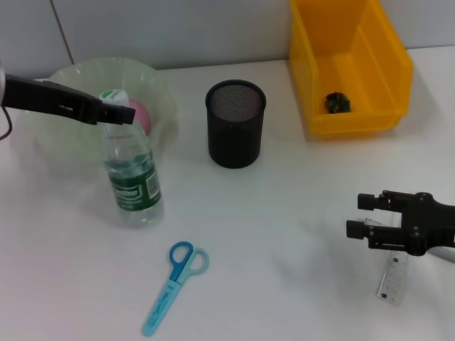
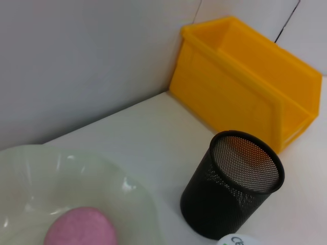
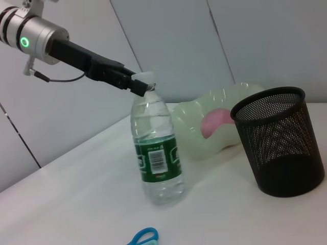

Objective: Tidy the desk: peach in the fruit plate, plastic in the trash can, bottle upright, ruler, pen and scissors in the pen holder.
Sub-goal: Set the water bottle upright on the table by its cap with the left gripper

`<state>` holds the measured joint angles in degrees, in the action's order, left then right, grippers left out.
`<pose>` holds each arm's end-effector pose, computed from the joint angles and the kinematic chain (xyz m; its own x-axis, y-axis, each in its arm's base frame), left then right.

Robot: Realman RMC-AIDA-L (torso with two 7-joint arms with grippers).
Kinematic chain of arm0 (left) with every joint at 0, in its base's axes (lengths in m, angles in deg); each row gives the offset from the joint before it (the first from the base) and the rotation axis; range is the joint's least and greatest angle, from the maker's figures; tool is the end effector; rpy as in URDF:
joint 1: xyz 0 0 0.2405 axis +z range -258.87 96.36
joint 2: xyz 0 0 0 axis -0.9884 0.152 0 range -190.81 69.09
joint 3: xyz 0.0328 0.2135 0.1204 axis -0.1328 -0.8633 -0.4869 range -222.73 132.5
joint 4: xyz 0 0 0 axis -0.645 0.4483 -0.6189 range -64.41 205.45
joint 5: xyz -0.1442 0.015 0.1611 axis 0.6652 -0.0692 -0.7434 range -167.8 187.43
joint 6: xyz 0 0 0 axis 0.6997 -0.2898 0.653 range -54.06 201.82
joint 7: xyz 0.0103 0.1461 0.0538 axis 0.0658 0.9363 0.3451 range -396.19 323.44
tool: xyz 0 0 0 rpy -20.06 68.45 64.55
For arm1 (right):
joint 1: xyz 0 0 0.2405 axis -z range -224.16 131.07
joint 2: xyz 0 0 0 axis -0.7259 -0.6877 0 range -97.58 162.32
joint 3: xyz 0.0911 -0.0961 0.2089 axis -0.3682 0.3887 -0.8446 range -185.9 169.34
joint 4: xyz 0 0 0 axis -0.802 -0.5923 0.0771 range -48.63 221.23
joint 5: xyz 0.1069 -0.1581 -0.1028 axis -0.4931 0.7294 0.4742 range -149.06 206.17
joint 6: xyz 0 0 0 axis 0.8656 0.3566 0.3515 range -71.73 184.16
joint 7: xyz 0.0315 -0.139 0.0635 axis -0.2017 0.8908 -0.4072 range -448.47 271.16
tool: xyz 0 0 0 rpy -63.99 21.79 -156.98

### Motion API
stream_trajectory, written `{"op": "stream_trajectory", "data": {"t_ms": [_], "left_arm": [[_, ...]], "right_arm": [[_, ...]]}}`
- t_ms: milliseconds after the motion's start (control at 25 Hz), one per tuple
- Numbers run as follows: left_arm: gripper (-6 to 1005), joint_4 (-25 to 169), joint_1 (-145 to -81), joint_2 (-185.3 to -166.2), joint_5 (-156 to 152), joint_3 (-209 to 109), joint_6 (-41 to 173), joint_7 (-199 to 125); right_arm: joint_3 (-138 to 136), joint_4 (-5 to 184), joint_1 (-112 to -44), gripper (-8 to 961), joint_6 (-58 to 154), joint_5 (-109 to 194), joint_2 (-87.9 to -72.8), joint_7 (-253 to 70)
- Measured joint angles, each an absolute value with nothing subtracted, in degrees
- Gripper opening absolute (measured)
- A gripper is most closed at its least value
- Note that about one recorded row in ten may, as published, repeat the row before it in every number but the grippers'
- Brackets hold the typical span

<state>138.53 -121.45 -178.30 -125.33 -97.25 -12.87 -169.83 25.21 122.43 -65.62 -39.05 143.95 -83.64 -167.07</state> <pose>-0.1711 0.4062 0.0548 0.7393 0.6337 0.2278 0.6718 -0.6704 -0.3150 0.3229 0.2738 0.0226 0.6869 -0.4708 -0.5537 -0.6280 -0.7680 -0.1261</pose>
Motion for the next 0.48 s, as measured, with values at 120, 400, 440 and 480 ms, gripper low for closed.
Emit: {"op": "stream_trajectory", "data": {"t_ms": [120,400,440,480], "left_arm": [[464,138.6,-121.1,-178.23,-124.6,-97.2,-12.9,-169.2],[470,138.9,-120.1,-178.19,-123.9,-96.9,-13.0,-167.2],[471,138.9,-119.9,-178.19,-123.8,-96.8,-13.0,-167.0],[471,138.9,-119.9,-178.19,-123.8,-96.8,-13.0,-167.0]], "right_arm": [[25.2,122.3,-65.6,743,-38.9,144.0,-83.69,-167.1],[25.2,122.0,-65.7,743,-38.3,143.9,-83.73,-167.1],[25.2,122.0,-65.8,743,-38.3,143.9,-83.73,-167.1],[25.2,121.9,-65.8,743,-38.3,144.0,-83.73,-167.1]]}}
